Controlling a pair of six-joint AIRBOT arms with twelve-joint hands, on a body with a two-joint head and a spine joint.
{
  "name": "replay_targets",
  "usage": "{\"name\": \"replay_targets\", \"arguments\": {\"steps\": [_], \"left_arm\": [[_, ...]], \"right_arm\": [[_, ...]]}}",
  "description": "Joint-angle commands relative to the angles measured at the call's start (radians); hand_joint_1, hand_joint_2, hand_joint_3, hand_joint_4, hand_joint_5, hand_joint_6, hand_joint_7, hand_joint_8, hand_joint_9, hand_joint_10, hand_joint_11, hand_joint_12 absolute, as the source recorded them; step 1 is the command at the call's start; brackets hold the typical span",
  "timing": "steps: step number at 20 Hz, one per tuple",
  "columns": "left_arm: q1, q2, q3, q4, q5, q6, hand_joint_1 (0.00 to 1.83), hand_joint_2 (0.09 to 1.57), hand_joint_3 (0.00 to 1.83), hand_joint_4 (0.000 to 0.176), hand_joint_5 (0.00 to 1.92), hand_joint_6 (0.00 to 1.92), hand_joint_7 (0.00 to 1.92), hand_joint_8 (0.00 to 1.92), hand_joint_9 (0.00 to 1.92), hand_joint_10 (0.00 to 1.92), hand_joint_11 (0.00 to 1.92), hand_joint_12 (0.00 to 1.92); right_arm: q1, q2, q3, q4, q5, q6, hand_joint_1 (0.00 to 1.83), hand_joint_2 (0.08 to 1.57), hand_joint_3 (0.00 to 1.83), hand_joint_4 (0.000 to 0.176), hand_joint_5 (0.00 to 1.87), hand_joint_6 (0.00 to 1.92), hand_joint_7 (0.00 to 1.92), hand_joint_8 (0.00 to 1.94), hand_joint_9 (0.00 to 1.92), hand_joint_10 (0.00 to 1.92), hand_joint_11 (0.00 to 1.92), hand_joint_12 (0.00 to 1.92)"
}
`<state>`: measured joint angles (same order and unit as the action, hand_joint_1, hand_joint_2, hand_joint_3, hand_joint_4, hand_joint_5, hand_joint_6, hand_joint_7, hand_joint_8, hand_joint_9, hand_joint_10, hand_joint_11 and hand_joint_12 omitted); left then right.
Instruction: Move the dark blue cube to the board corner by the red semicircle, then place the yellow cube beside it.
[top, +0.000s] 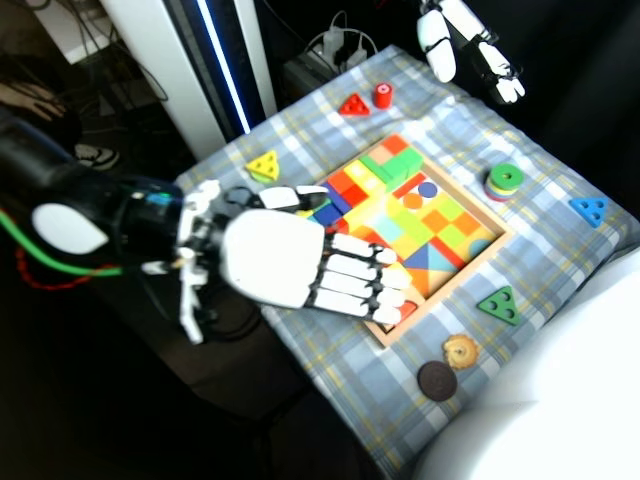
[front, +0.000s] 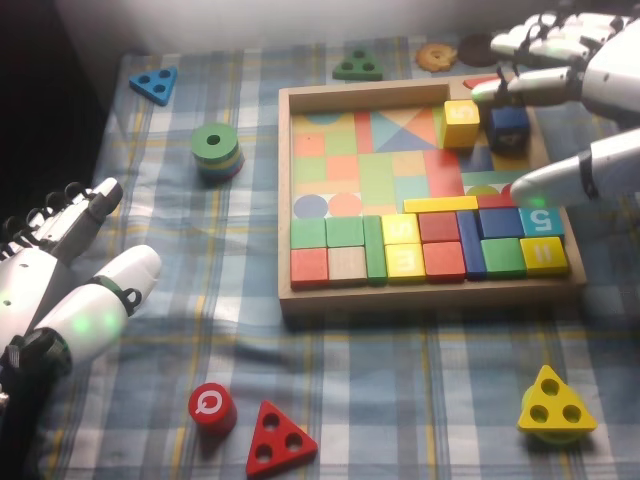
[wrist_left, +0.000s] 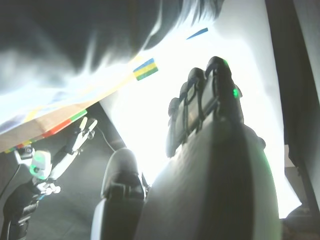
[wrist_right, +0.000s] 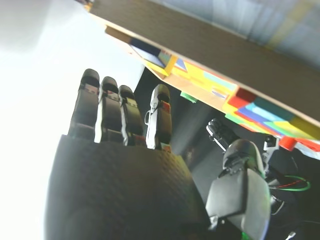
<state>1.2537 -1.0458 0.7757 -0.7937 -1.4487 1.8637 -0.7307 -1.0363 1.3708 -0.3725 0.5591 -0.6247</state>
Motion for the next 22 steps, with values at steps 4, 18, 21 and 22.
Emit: {"name": "replay_targets", "arguments": {"steps": [4,18,21,22], "left_arm": [[-0.004,-0.007,0.005,0.044,-0.108,-0.004,0.00,1.37,0.00,0.037,0.17,0.01,0.13,0.00,0.11,0.01,0.00,0.00],[-0.005,-0.007,0.004,0.044,-0.107,-0.008,0.00,1.36,0.00,0.045,0.16,0.00,0.12,0.00,0.09,0.01,0.00,0.00],[-0.004,-0.007,0.004,0.044,-0.107,-0.008,0.00,1.37,0.00,0.040,0.16,0.00,0.13,0.00,0.09,0.00,0.00,0.00],[-0.004,-0.007,0.004,0.044,-0.106,-0.008,0.00,1.38,0.00,0.030,0.17,0.01,0.14,0.01,0.10,0.01,0.00,0.00]], "right_arm": [[0.020,-0.036,0.022,0.027,0.115,0.006,0.00,0.88,0.00,0.134,0.29,0.01,0.00,0.00,0.00,0.00,0.00,0.00],[0.020,-0.047,0.060,-0.039,0.005,0.006,0.00,0.84,0.00,0.176,0.25,0.00,0.00,0.00,0.00,0.00,0.00,0.00],[0.020,-0.021,0.051,-0.046,-0.012,0.006,0.00,0.85,0.00,0.176,0.27,0.01,0.00,0.00,0.00,0.00,0.00,0.00],[0.020,-0.016,0.050,-0.046,-0.013,0.006,0.00,0.86,0.00,0.176,0.28,0.01,0.00,0.00,0.00,0.00,0.00,0.00]]}}
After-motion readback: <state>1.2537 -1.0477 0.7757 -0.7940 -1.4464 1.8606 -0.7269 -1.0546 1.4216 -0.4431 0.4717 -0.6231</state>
